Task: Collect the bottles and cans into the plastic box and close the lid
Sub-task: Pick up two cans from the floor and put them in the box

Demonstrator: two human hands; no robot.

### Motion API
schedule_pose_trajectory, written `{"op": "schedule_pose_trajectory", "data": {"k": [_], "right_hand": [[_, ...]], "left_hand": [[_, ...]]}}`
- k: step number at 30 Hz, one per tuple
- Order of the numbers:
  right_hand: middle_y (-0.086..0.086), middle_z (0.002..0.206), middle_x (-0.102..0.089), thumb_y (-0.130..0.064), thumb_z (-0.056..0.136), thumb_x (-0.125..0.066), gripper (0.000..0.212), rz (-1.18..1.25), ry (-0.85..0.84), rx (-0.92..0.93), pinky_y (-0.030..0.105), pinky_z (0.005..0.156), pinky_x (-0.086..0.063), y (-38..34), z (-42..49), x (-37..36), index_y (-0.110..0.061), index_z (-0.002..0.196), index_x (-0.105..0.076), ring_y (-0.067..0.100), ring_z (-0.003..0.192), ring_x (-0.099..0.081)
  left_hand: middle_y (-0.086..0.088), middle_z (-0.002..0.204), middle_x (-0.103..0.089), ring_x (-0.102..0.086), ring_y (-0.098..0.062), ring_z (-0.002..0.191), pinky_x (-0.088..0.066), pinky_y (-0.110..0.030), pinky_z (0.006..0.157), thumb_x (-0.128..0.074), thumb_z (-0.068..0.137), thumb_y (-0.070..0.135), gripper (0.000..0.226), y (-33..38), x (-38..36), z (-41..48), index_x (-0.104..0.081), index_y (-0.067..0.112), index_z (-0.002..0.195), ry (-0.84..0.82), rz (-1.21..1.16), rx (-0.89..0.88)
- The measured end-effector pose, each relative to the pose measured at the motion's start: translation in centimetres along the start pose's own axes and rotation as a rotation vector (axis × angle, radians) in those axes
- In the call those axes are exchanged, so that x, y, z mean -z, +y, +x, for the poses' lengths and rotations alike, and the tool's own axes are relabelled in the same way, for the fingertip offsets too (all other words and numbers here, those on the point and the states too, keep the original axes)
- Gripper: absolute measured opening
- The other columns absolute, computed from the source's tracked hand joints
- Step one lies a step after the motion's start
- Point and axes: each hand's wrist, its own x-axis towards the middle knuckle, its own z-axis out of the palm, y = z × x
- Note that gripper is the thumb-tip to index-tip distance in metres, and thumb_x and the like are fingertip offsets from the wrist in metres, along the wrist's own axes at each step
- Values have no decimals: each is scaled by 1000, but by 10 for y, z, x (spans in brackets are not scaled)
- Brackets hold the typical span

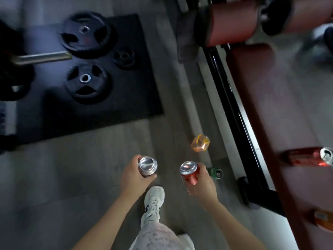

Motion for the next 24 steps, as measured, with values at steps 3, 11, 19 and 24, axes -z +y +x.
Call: {"op": "schedule_pose_trajectory", "data": {"k": [3, 11, 19, 24], "right_hand": [[-1, 119, -62, -38, 68, -73, 65, -47, -47, 118, 33, 83, -47, -25, -53, 1, -26, 123, -40, 24, 106, -59], [1, 110, -64, -42, 69, -70, 57, -133, -241, 411, 34, 76, -48, -40, -226, -44, -26, 115, -42, 28, 96, -63], [3, 103, -63, -31, 70, -76, 55, -309, -483, 640, 32, 72, -44, -32, -418, -147, -16, 114, -47, 22, 80, -59], [-7, 95, -59, -35, 67, -78, 56, -408, -625, 789, 31, 73, -44, -10, -527, -234, -21, 112, -48, 23, 92, -63]], "left_hand": [[-4, 109, -66, -62, -26, 101, -39, -26, 76, -86, 57, 24, 73, -9, 42, -56, -50, 13, 119, 119, -78, 30], [0, 102, -56, -60, -30, 101, -50, -41, 86, -86, 55, 17, 69, -97, 103, -259, -48, 15, 112, 540, -384, 165], [13, 90, -66, -67, -23, 89, -58, -47, 74, -81, 47, 38, 64, -254, 143, -488, -50, 34, 104, 795, -608, 473], [5, 99, -68, -65, -21, 92, -53, -43, 85, -80, 50, 44, 64, -353, 158, -611, -51, 28, 105, 981, -670, 657]]}}
